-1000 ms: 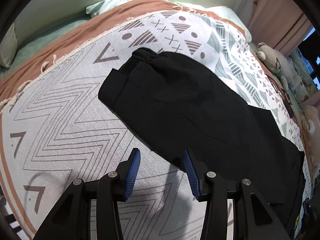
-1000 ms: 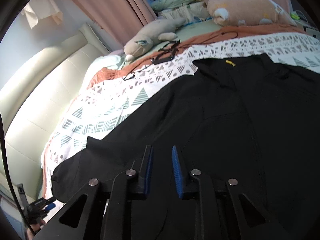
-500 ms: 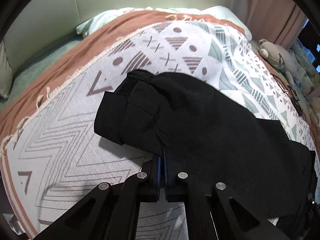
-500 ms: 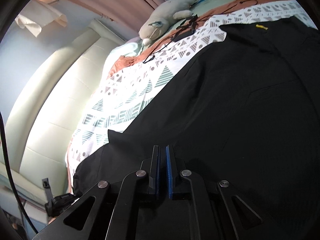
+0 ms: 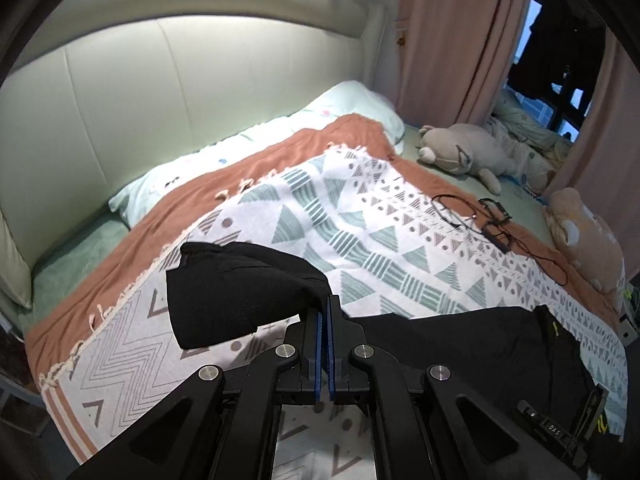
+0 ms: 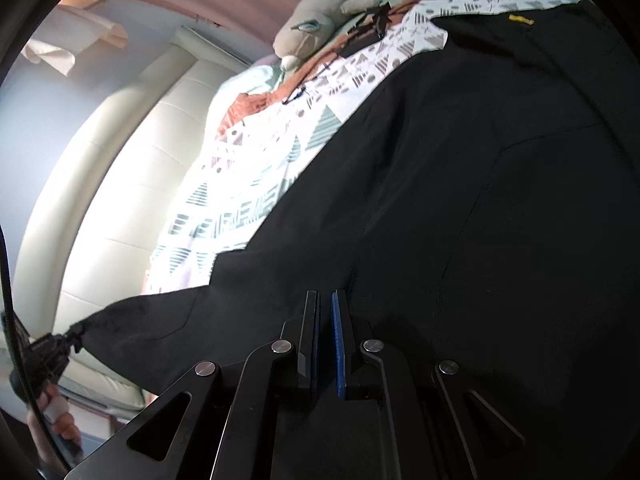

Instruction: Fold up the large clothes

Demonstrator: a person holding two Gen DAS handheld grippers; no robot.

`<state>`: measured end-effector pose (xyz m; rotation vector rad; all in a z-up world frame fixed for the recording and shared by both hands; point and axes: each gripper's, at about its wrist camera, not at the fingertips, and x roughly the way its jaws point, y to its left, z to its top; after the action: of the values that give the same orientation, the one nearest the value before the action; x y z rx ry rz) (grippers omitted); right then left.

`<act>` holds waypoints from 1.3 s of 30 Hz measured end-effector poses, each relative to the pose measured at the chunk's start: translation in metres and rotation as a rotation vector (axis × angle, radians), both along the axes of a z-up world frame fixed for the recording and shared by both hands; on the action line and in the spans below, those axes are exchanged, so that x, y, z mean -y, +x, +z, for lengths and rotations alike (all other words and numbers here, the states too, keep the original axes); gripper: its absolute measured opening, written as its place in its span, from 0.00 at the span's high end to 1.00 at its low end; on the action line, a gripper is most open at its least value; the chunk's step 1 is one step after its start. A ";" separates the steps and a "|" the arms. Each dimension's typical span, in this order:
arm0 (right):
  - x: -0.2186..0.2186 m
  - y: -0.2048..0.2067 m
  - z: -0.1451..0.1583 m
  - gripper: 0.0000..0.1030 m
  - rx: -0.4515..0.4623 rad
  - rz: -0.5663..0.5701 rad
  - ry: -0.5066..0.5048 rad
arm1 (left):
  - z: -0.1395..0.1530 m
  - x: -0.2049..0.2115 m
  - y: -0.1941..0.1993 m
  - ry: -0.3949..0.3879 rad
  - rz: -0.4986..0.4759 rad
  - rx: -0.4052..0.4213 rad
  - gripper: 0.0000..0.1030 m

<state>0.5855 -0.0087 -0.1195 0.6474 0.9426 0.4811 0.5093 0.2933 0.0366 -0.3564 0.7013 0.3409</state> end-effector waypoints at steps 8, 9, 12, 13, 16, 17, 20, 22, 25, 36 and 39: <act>0.055 -0.049 0.042 0.88 0.057 -0.081 -0.001 | 0.079 0.082 -0.001 0.042 -0.111 0.114 0.99; 0.064 -0.054 0.048 0.88 0.070 -0.088 0.003 | 0.087 0.093 -0.002 0.045 -0.127 0.124 0.99; 0.098 -0.074 0.063 0.88 0.100 -0.155 0.016 | 0.112 0.130 -0.006 0.068 -0.183 0.158 0.99; 0.112 -0.083 0.067 0.88 0.107 -0.183 0.021 | 0.119 0.141 -0.007 0.071 -0.199 0.168 0.99; 0.146 -0.105 0.075 0.88 0.118 -0.241 0.011 | 0.136 0.175 -0.010 0.074 -0.252 0.192 0.99; 0.157 -0.111 0.077 0.88 0.120 -0.258 0.005 | 0.139 0.184 -0.010 0.076 -0.266 0.197 0.99; 0.189 -0.130 0.082 0.88 0.131 -0.310 0.011 | 0.150 0.221 -0.013 0.081 -0.323 0.215 0.99; 0.208 -0.144 0.083 0.88 0.143 -0.343 0.006 | 0.154 0.242 -0.014 0.080 -0.355 0.223 0.99; 0.240 -0.159 0.080 0.88 0.131 -0.399 -0.010 | 0.158 0.272 -0.013 0.074 -0.405 0.229 0.99; 0.308 -0.166 0.047 0.88 0.071 -0.523 0.040 | 0.130 0.381 0.019 0.073 -0.593 0.175 0.99; 0.316 -0.163 0.042 0.88 0.061 -0.530 0.071 | 0.110 0.408 0.033 0.066 -0.643 0.146 0.99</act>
<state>0.4222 -0.3244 -0.0772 0.9069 0.6617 0.0611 0.5421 -0.1146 0.1470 -0.0786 0.6235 -0.2694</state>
